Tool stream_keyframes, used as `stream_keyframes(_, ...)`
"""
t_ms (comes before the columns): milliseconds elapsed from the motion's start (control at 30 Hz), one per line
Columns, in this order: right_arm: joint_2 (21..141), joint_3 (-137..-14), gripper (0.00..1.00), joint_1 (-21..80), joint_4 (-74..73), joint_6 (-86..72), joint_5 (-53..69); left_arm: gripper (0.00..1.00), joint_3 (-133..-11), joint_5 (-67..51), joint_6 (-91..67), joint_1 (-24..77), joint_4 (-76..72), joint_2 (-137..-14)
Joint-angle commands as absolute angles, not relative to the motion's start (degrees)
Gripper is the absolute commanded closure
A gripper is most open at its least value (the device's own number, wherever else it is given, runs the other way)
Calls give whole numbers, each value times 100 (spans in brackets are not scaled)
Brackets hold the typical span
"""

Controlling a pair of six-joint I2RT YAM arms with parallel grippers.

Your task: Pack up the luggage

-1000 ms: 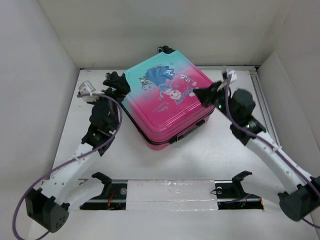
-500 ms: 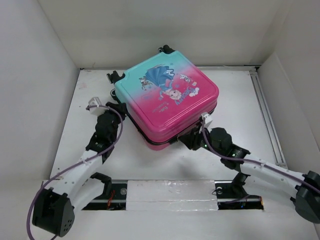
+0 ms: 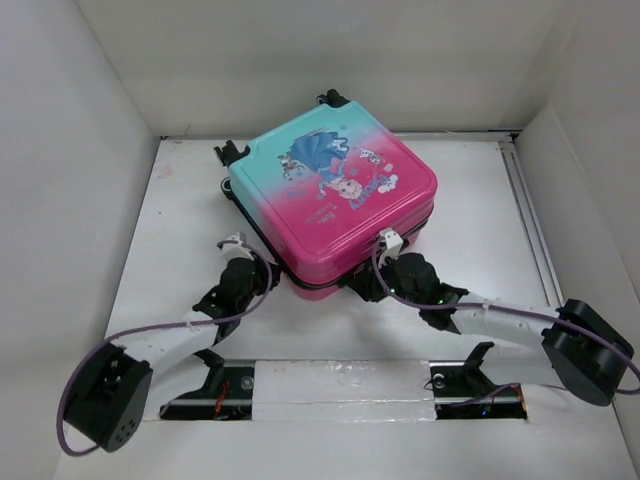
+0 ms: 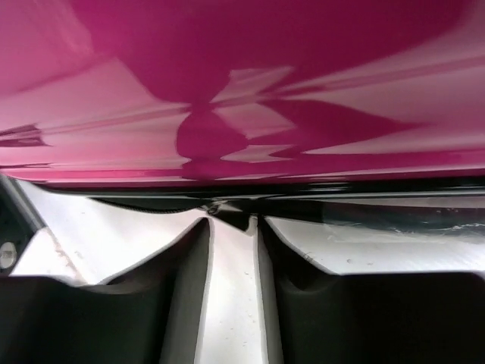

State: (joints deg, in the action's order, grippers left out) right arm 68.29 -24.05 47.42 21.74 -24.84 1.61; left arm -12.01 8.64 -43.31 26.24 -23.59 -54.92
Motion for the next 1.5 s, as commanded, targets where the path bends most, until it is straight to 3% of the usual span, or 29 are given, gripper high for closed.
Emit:
stream_keyframes(0, 6935, -2681, 69, 4746, 3058, -2382, -70, 81, -1555, 1246, -4175, 3575, -2944, -5817)
stream_keyframes(100, 6935, -2628, 81, 4808, 3260, -2435, -350, 82, -1802, 1529, -4236, 3850, -2944, -6081)
stream_keyframes(167, 6935, -2575, 96, 4808, 3348, -2514, -527, 82, -1871, 1451, -4236, 3850, -3129, -6135)
stream_keyframes(233, 6856, -2435, 100, 4808, 3401, -2619, -729, 82, -1933, 1354, -4236, 3902, -3190, -6336)
stream_keyframes(367, 6269, -2241, 100, 4869, 3401, -2742, -844, 82, -2074, 1581, -4184, 4402, -3251, -6398)
stream_keyframes(600, 5467, -2162, 100, 5071, 1891, -2812, -537, 82, -2601, 1583, -4131, 4667, -3655, -7162)
stream_keyframes(900, 6213, -2731, 100, 6510, 1521, -3182, 202, 82, -3225, 1248, -4298, 4719, -4025, -7865)
stream_keyframes(1100, 6855, -3295, 100, 6908, 1627, -3182, -735, 82, -3375, 1046, -4298, 4772, -4078, -8007)
stream_keyframes(1267, 6224, -2902, 100, 6908, 1240, -3375, -1879, 78, -2945, 1449, -4236, 4772, -3912, -7306)
stream_keyframes(1467, 5002, -2330, 72, 5831, 844, -3375, -2206, 74, -2567, 1696, -4236, 4720, -3376, -6443)
